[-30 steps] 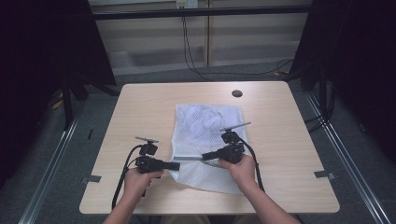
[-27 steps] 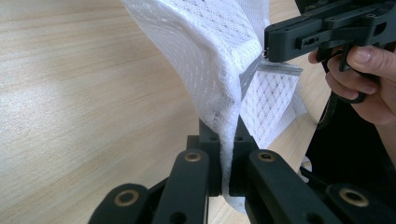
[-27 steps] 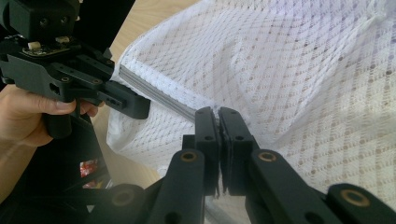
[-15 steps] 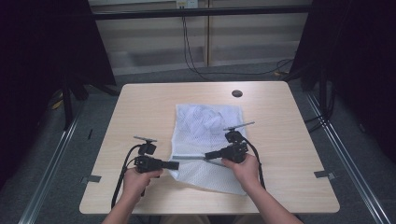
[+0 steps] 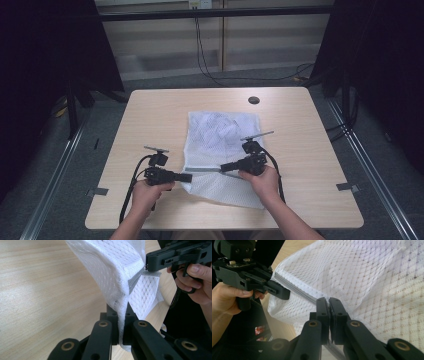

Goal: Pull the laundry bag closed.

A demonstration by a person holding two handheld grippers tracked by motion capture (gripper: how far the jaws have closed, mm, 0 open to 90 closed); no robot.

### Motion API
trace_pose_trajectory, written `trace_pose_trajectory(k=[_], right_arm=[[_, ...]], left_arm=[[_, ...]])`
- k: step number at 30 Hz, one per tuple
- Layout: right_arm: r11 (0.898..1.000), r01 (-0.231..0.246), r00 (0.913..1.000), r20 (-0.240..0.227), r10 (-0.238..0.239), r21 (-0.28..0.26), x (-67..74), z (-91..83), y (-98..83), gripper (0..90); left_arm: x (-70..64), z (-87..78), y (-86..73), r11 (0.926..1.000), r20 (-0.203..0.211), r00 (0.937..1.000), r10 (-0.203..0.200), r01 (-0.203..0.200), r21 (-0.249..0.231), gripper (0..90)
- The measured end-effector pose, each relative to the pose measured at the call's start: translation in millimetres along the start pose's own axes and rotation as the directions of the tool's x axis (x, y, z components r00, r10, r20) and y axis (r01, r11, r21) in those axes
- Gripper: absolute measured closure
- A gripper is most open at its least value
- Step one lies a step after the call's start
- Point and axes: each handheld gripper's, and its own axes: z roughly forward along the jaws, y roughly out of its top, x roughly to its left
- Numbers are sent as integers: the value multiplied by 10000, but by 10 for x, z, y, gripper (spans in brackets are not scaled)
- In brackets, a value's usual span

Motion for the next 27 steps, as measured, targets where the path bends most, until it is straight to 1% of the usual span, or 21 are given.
trace_pose_trajectory(k=[1, 2, 3, 5, 6, 7, 8, 10, 12, 13, 16, 17, 18, 20, 22, 24, 27], right_arm=[[10000, -12, 10000, -49, 12, -1, -7, -7, -1, 870], [10000, -34, 10000, -24, 34, 26, -11, -13, -3, 870], [10000, -33, 10000, -23, 33, -33, -14, -20, -4, 870], [10000, -54, 9999, -101, 54, -31, -18, -32, -5, 870], [10000, -63, 9999, -82, 63, -28, -14, -35, -6, 870], [10000, -60, 9999, -86, 60, -7, -14, -37, -6, 870], [10000, -43, 9999, -114, 43, -10, -18, -39, -8, 870], [10000, -11, 9999, -121, 11, 13, -20, -42, -12, 870], [10000, -20, 9999, -128, 20, 9, -18, -46, -16, 870], [10000, 19, 10000, -48, -19, 39, -17, -49, -17, 870], [10000, -19, 9999, -127, 19, 57, -23, -61, -21, 870], [10000, 34, 9999, -125, -34, 12, -30, -68, -24, 870], [9999, 106, 9999, 42, -106, 20, -32, -82, -24, 871], [10000, 20, 9999, 112, -20, -11, -58, -114, -28, 870], [9999, -66, 9998, 179, 67, -109, -101, -163, -36, 870], [9997, -181, 9998, 118, 183, -176, -136, -208, -49, 870], [9996, -206, 9997, 108, 208, -176, -155, -243, -65, 870]], left_arm=[[-2, -2, -1, 10000, -8, 10000, -1, 1, -11, 890], [10, -8, 2, 9999, -70, 9999, 144, -144, -16, 890], [10, -8, 2, 9999, -70, 9999, 144, -144, -16, 890], [-3, 6, 0, 10000, -6, 10000, -52, 52, -78, 889], [3, 5, 3, 10000, -60, 10000, 51, -52, -54, 890], [3, 5, 3, 10000, -60, 10000, 51, -52, -54, 890], [-6, 6, 0, 9999, 21, 10000, -69, 69, -80, 889], [0, 4, -1, 10000, -38, 10000, 70, -70, -20, 889], [-2, 3, -2, 10000, -40, 10000, 46, -46, -27, 890], [-2, 2, -3, 10000, 5, 10000, -14, 14, -34, 890], [-2, 2, -3, 10000, 21, 10000, 28, -28, -33, 890], [-2, 5, -2, 10000, -46, 10000, 77, -77, -30, 890], [0, 2, -3, 9999, -96, 9999, -53, 52, -103, 890], [19, -29, 0, 9997, -136, 9999, -101, 99, -204, 890], [40, -65, -1, 9997, -98, 9999, -55, 52, -226, 890], [51, -77, -4, 9998, -150, 9999, 28, -31, -173, 890], [33, -57, -6, 9996, -56, 9999, -163, 162, -242, 890]])
